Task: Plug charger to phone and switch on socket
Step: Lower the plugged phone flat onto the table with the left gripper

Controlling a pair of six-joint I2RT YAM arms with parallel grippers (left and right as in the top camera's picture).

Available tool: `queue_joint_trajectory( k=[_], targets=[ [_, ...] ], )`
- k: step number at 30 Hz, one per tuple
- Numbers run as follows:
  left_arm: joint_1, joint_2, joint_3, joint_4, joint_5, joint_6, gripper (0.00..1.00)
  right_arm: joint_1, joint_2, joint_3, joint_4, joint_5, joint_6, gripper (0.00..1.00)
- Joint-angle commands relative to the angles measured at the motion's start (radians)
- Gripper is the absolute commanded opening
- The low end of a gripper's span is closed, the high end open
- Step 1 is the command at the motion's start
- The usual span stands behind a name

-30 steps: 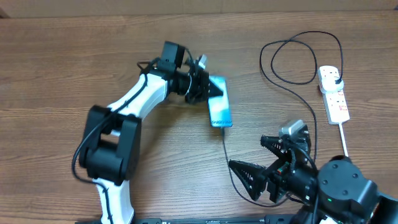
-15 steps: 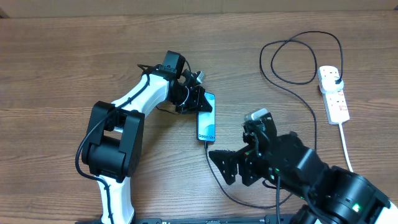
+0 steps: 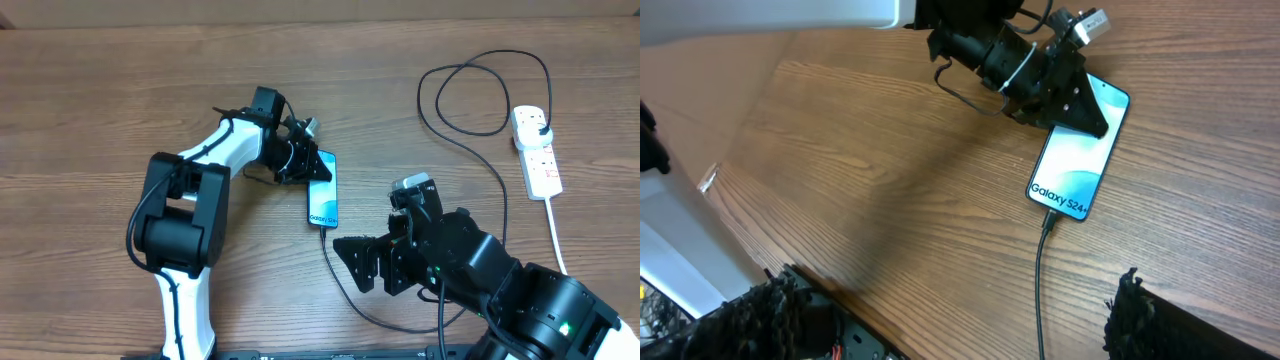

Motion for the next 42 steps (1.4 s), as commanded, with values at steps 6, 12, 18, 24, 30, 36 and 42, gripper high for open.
queue_joint_trajectory(
  k=[6,12,18,24,30,36,42],
  targets=[
    [0.000,0.039,0.014,0.004,0.017,0.052,0.28,-0.003,-0.006,0.011,0.000,0.006,0.008,1.00],
    [-0.001,0.039,0.014,0.002,-0.043,0.018,0.42,-0.003,-0.006,0.011,0.001,0.006,0.008,1.00],
    [-0.001,0.039,0.014,0.000,-0.165,-0.081,1.00,-0.003,-0.005,0.011,0.000,0.006,0.008,1.00],
    [-0.001,0.039,0.014,0.001,-0.175,-0.094,1.00,-0.003,0.004,0.011,0.000,0.006,0.007,1.00],
    [-0.002,0.039,0.014,-0.023,-0.241,-0.094,1.00,-0.003,0.031,0.011,0.000,0.006,0.008,1.00],
    [-0.002,0.039,0.014,-0.054,-0.295,-0.094,1.00,-0.003,0.048,0.011,0.000,0.006,0.008,1.00],
    [-0.002,0.039,0.014,-0.064,-0.308,-0.095,1.00,-0.003,0.048,0.011,0.000,0.006,0.008,1.00]
  ],
)
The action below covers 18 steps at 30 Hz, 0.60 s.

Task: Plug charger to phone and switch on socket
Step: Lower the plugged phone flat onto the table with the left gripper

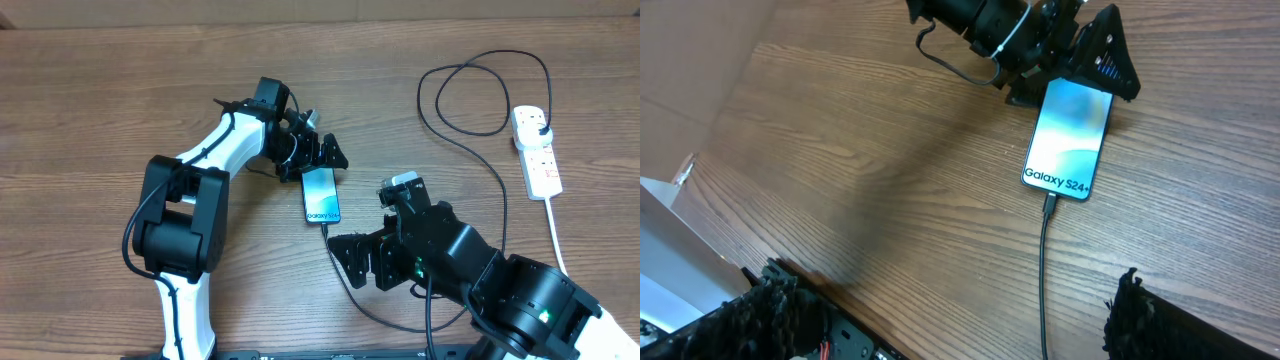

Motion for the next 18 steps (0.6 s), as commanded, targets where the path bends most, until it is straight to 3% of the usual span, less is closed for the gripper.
queue_joint_trajectory(
  k=[1,4,11,18],
  targets=[
    [0.006,0.063,-0.039,-0.019,-0.224,-0.010,1.00,-0.003,-0.005,0.011,0.005,0.006,0.005,1.00],
    [0.003,0.063,-0.039,-0.025,-0.201,0.002,1.00,-0.003,-0.005,0.011,0.005,0.006,0.005,1.00],
    [-0.035,0.063,-0.039,-0.036,-0.081,0.192,1.00,-0.003,-0.005,0.011,0.005,0.006,0.004,1.00],
    [-0.058,0.063,-0.039,-0.039,-0.225,0.119,1.00,-0.003,-0.005,0.011,0.005,0.006,0.004,1.00]
  ],
)
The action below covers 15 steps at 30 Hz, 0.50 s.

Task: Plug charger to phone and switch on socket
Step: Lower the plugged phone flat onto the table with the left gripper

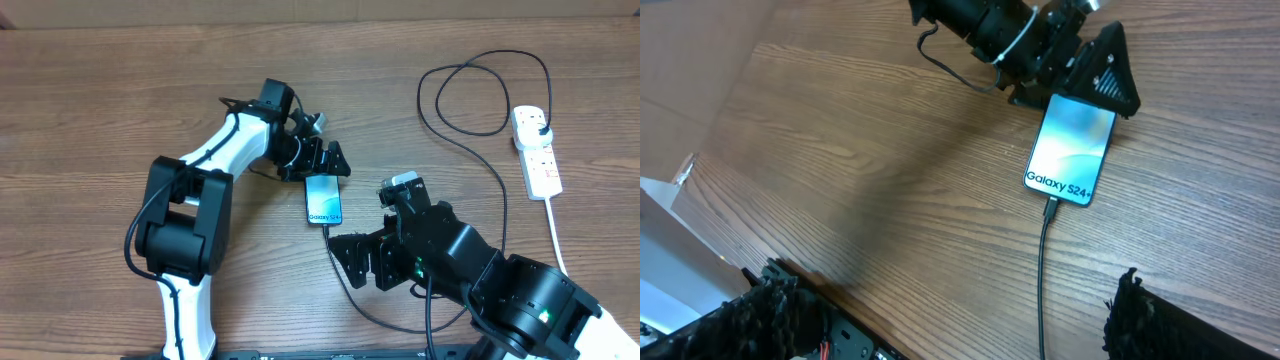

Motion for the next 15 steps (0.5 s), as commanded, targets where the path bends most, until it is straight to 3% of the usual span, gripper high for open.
queue_joint_trajectory(
  k=[1,15],
  targets=[
    [-0.023,0.069,-0.040,-0.011,-0.225,-0.036,1.00,-0.003,-0.005,0.011,0.004,0.006,0.005,1.00],
    [-0.023,0.069,-0.040,-0.011,-0.256,-0.081,1.00,-0.003,-0.005,0.011,0.002,0.006,0.004,1.00]
  ],
)
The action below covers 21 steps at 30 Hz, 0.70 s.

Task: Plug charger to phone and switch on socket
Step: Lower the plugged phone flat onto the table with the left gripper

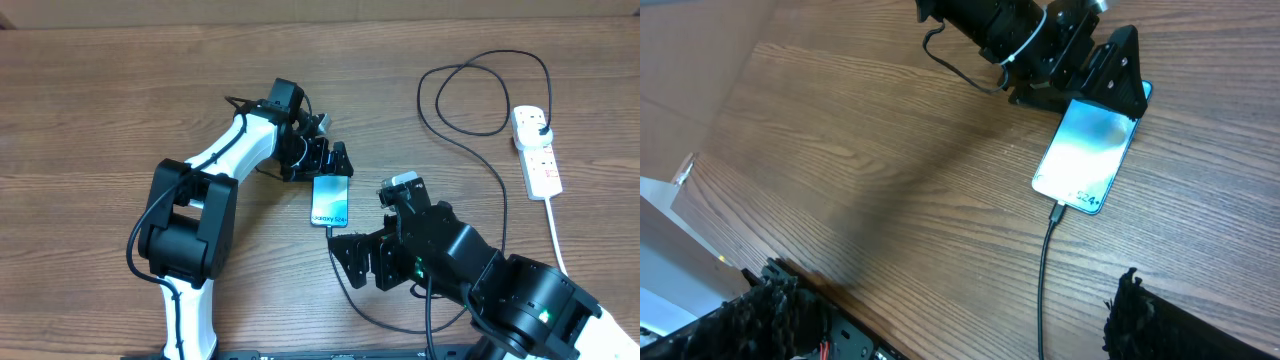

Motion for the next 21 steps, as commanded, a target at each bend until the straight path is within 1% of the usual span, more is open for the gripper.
queue_joint_trajectory(
  k=[1,9,12,19,21],
  targets=[
    [0.001,0.079,-0.049,-0.012,-0.174,-0.011,1.00,-0.003,-0.004,0.011,0.003,0.006,0.004,1.00],
    [0.017,0.078,-0.049,-0.015,-0.190,-0.023,1.00,-0.003,0.023,0.011,0.036,0.015,0.004,1.00],
    [0.021,0.078,-0.049,-0.019,-0.192,-0.022,1.00,-0.003,0.042,0.011,0.040,0.015,0.004,0.95],
    [0.020,0.078,-0.049,-0.019,-0.251,-0.023,1.00,-0.003,0.080,0.011,0.064,0.009,0.005,0.94],
    [0.019,0.078,-0.049,-0.019,-0.254,-0.022,1.00,-0.003,0.079,0.011,0.089,-0.028,0.011,0.94]
  ],
)
